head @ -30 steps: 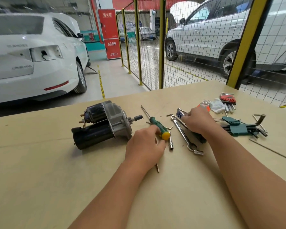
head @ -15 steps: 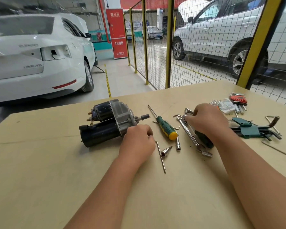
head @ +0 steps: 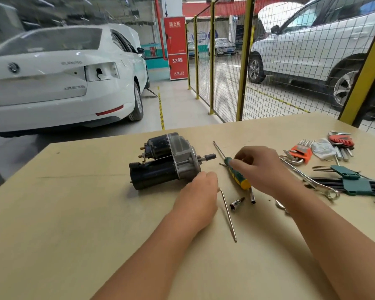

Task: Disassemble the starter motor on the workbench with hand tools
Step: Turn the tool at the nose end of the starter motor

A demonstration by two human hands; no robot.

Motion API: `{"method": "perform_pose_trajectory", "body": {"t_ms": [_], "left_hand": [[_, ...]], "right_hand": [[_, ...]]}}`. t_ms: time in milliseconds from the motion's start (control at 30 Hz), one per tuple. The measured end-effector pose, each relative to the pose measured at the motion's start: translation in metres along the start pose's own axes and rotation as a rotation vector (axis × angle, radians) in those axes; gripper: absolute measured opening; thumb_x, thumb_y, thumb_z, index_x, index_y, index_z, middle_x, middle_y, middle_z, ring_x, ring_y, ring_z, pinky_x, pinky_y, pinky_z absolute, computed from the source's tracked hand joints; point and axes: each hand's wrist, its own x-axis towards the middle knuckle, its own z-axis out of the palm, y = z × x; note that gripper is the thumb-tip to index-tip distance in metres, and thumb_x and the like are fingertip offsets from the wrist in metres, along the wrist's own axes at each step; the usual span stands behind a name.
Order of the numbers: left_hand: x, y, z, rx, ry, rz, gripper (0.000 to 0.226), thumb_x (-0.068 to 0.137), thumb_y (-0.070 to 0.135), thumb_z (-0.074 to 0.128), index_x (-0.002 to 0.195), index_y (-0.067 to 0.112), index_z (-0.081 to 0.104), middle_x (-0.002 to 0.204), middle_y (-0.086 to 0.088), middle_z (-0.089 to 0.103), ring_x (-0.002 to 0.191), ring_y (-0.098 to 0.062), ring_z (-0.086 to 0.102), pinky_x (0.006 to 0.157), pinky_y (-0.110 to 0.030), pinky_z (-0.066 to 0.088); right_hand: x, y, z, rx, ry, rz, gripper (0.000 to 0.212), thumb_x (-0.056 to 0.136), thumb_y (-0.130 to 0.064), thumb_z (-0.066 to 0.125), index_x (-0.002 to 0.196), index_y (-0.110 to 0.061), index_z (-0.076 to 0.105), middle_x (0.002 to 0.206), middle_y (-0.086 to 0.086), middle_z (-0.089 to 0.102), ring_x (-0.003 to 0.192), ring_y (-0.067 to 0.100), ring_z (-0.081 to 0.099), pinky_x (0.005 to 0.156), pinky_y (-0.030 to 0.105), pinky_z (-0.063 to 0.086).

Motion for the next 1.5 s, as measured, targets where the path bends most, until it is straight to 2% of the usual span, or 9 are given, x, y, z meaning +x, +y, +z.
{"method": "perform_pose_trajectory", "body": {"t_ms": [167,333,433,533,667,900,1100,1333,1500], "left_hand": [[-0.016,-0.029,-0.023,-0.412,0.413,-0.144,0.022,0.101,0.008,0.061,0.085,0.02,0.053,0.086,0.006,0.054,0.077,-0.004,0.049,0.066,-0.012,0.035],[-0.02,-0.028,-0.031,-0.522,0.63,-0.126,0.013,0.095,0.001,0.068,0.085,0.007,0.065,0.081,-0.001,0.061,0.073,-0.01,0.052,0.069,-0.007,0.037],[-0.021,-0.03,-0.037,-0.431,0.75,-0.012,0.008,0.095,0.007,0.07,0.088,0.007,0.067,0.085,-0.003,0.064,0.078,-0.017,0.054,0.073,-0.015,0.04],[-0.016,-0.054,-0.05,-0.111,0.933,-0.062,0.021,0.088,0.026,0.071,0.103,0.012,0.069,0.102,-0.008,0.066,0.094,-0.032,0.057,0.082,-0.039,0.044],[-0.006,-0.098,-0.059,-0.137,0.56,-0.316,0.083,0.079,0.062,0.074,0.147,0.031,0.04,0.14,0.002,0.056,0.126,-0.029,0.05,0.099,-0.048,0.047],[0.0,-0.14,-0.058,-0.299,0.265,-0.1,0.116,0.049,0.048,0.099,0.142,0.051,0.031,0.108,0.025,0.057,0.098,-0.009,0.062,0.086,-0.025,0.048],[-0.002,-0.167,-0.076,-0.389,0.16,-0.055,0.112,0.043,0.04,0.1,0.131,0.061,0.034,0.108,0.026,0.061,0.099,0.016,0.059,0.07,0.002,0.043],[-0.023,-0.194,-0.099,-0.425,0.084,-0.073,0.104,0.053,0.028,0.098,0.132,0.064,0.041,0.114,0.021,0.067,0.105,0.008,0.063,0.086,-0.015,0.047],[-0.028,-0.164,-0.081,-0.411,0.411,-0.159,0.088,0.062,0.077,0.072,0.142,0.051,0.044,0.135,0.02,0.051,0.124,-0.008,0.052,0.099,-0.032,0.046]], "right_hand": [[-0.02,-0.027,0.011,0.192,-0.352,-0.116,0.036,0.089,-0.053,0.067,0.07,-0.023,0.071,0.064,-0.006,0.068,0.053,0.004,0.055,0.048,0.019,0.041],[-0.035,-0.044,0.029,0.51,-0.559,-0.061,0.025,0.095,-0.033,0.067,0.079,-0.015,0.071,0.069,0.006,0.069,0.05,0.016,0.043,0.043,0.025,0.033],[-0.036,-0.045,0.029,0.678,-0.575,0.01,0.025,0.092,-0.03,0.068,0.079,-0.009,0.066,0.07,0.012,0.065,0.048,0.019,0.039,0.044,0.027,0.031],[-0.029,-0.044,0.021,0.804,-0.36,0.034,0.008,0.094,-0.017,0.069,0.088,-0.011,0.067,0.072,0.018,0.065,0.047,0.022,0.049,0.043,0.03,0.043],[-0.021,-0.033,0.017,0.955,-0.144,0.111,0.032,0.088,0.005,0.071,0.11,-0.012,0.055,0.079,0.026,0.068,0.06,0.033,0.067,0.056,0.041,0.057],[-0.024,-0.022,0.039,1.081,-0.165,0.21,0.029,0.075,0.009,0.077,0.076,-0.004,0.051,0.089,0.034,0.07,0.089,0.049,0.072,0.077,0.049,0.061],[-0.026,-0.03,0.048,1.103,-0.002,0.076,0.019,0.081,0.008,0.075,0.08,-0.007,0.064,0.087,0.023,0.072,0.089,0.046,0.073,0.079,0.045,0.062],[-0.029,-0.049,0.066,1.01,-0.116,0.018,0.013,0.083,0.014,0.07,0.083,0.002,0.066,0.079,0.023,0.07,0.075,0.043,0.074,0.069,0.043,0.063],[-0.023,-0.055,0.063,0.702,-0.18,0.005,0.009,0.086,-0.011,0.079,0.077,-0.01,0.076,0.065,0.016,0.067,0.045,0.034,0.063,0.045,0.036,0.052]]}}
